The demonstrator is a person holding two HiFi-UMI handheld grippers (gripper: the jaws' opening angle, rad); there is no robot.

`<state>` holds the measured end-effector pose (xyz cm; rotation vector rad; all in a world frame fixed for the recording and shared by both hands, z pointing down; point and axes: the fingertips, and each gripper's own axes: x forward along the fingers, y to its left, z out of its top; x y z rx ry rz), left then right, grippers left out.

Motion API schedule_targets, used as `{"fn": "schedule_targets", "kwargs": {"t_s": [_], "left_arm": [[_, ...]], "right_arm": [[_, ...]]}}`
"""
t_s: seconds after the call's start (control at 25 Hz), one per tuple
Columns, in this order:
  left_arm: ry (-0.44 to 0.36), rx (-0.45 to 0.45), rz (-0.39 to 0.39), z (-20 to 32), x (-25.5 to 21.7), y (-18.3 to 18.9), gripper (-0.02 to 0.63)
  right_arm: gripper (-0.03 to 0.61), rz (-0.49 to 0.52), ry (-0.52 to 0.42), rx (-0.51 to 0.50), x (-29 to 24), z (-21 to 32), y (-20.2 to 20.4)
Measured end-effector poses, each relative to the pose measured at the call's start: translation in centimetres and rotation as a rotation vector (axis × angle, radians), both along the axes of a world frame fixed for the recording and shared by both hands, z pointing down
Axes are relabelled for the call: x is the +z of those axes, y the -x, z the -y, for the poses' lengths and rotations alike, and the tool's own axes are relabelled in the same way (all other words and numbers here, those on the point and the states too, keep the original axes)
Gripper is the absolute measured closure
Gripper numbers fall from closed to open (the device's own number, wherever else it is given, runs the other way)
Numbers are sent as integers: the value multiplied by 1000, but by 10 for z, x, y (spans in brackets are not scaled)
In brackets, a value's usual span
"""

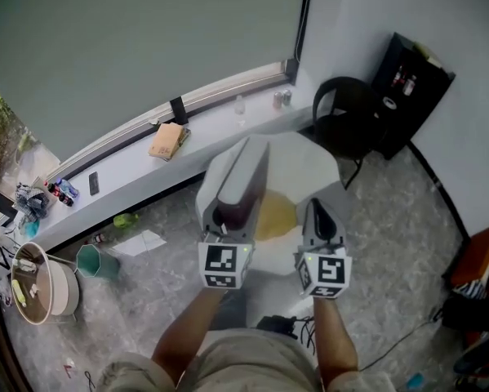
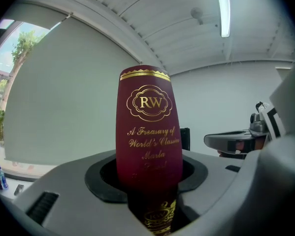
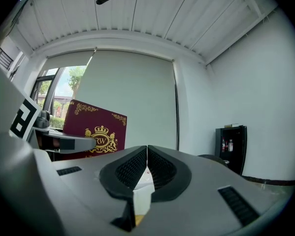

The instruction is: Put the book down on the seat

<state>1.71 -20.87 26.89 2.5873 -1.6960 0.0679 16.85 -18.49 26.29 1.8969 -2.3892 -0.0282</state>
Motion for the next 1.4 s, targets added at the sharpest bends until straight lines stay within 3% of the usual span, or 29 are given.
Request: {"fn": "schedule_targets", "kwargs": {"t_s": [0.4,0.76,1.08,1.4], "left_arm": [[107,17,-30,120,46,42,379],[219,53,-51,192,109,59,379],[365,68,-71,229,188,59,379],[494,4,-132,241,281,54,379]], "right_arm": [[575,-12,82,1,32,115,48],[575,-33,172,19,84,180,68],[575,-55,277,25,145,203,65],[575,-54,360,-43,231,218,57]]}}
